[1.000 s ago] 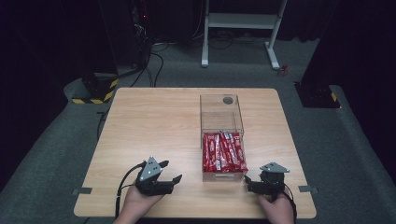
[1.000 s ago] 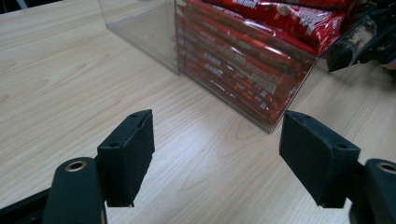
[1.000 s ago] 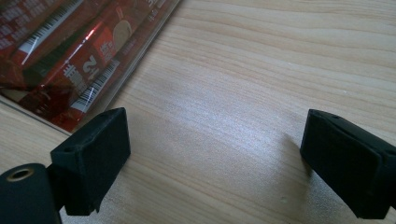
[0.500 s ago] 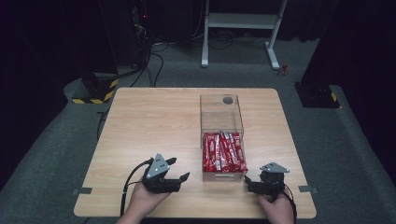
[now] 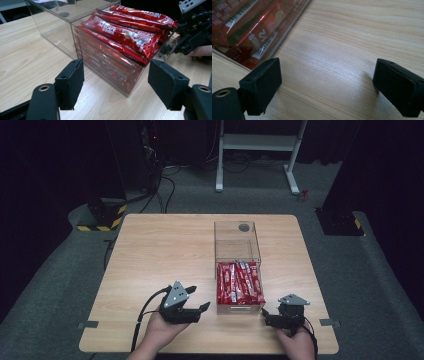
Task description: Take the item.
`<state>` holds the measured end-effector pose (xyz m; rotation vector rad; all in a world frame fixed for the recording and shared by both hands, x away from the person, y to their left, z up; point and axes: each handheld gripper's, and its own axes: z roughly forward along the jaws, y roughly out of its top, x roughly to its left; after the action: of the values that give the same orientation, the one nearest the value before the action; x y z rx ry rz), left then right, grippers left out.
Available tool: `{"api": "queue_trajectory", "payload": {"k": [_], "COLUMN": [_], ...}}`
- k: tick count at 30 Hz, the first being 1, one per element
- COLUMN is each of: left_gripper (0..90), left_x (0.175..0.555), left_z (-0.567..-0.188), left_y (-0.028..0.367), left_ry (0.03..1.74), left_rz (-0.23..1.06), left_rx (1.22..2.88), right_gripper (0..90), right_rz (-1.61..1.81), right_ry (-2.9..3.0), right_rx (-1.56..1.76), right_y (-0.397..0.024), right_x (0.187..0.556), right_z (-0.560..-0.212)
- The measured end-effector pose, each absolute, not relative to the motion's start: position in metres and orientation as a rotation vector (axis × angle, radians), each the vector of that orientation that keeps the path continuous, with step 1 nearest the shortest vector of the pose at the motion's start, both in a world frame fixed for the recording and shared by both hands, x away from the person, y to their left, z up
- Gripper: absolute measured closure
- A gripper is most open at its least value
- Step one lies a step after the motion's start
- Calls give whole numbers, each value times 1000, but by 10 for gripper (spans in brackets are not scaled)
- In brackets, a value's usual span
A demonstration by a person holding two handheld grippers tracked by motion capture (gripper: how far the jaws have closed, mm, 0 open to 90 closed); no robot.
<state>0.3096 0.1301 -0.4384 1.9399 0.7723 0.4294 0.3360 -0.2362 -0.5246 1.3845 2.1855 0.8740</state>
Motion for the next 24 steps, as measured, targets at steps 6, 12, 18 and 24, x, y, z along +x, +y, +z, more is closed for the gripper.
{"api": "queue_trajectory", "payload": {"k": [6, 12, 18, 24], "left_gripper": [302, 305, 312, 319], "left_x": [312, 314, 316, 319], "left_z": [-436, -434, -433, -432], "left_y": [126, 120, 116, 110], "left_ry": [765, 756, 752, 745], "left_rz": [425, 423, 422, 410], "left_rx": [1935, 1939, 1943, 1948], "right_gripper": [81, 81, 81, 81], "right_rz": [874, 874, 874, 874], "right_ry": [2185, 2185, 2185, 2185], "right_rx": [1385, 1385, 1385, 1385], "right_y": [-236, -236, -236, -236], "right_x": [336, 336, 336, 336], "right_z": [-525, -525, -525, -525]}}
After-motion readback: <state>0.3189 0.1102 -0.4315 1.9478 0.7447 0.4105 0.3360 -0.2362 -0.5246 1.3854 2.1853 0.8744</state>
